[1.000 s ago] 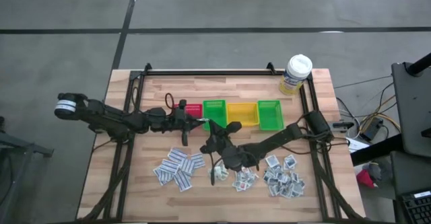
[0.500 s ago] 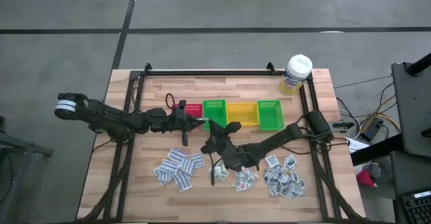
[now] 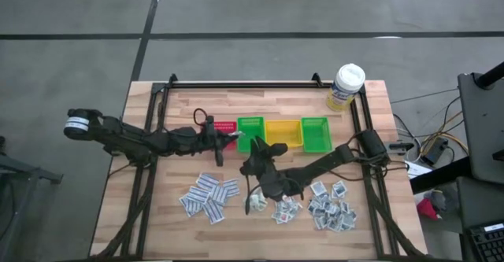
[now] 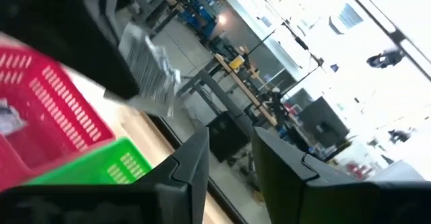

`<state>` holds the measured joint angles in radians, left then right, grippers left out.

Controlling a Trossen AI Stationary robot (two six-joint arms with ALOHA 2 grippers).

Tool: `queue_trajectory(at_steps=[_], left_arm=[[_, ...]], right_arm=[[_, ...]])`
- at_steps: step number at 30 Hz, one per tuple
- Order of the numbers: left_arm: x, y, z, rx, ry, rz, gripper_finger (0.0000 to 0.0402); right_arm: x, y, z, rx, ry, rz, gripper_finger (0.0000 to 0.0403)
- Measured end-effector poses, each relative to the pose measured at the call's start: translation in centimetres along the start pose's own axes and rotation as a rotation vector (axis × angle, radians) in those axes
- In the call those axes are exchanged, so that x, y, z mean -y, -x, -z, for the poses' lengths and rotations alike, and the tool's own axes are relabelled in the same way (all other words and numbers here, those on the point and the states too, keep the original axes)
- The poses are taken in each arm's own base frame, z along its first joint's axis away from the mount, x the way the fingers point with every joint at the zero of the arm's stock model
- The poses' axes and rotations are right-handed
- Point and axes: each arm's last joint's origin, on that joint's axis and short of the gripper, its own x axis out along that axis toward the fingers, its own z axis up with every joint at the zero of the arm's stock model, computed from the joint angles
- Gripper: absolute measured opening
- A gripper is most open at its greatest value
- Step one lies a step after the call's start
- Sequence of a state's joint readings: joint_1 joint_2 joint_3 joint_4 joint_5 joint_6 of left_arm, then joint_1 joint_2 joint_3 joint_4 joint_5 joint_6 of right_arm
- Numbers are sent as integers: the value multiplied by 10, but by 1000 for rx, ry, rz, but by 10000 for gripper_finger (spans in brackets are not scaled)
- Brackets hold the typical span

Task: Pick & Place First Aid Supplies
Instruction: Put the alcohol pad into the red basket

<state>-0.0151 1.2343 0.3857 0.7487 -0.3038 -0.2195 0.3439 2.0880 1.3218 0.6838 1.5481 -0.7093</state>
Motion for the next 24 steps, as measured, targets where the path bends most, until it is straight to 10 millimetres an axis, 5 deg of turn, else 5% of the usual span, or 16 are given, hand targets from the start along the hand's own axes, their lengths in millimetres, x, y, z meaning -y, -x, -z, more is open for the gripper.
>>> queue_trajectory(at_steps=[12,24], left_arm=[[-7,1,10,-86,67,-121,0],[-20,2,16,-126,124,-193,0]], right_arm=[[7,5,19,18,61,-21,93],[69,30,45,233,-166,-358,80]])
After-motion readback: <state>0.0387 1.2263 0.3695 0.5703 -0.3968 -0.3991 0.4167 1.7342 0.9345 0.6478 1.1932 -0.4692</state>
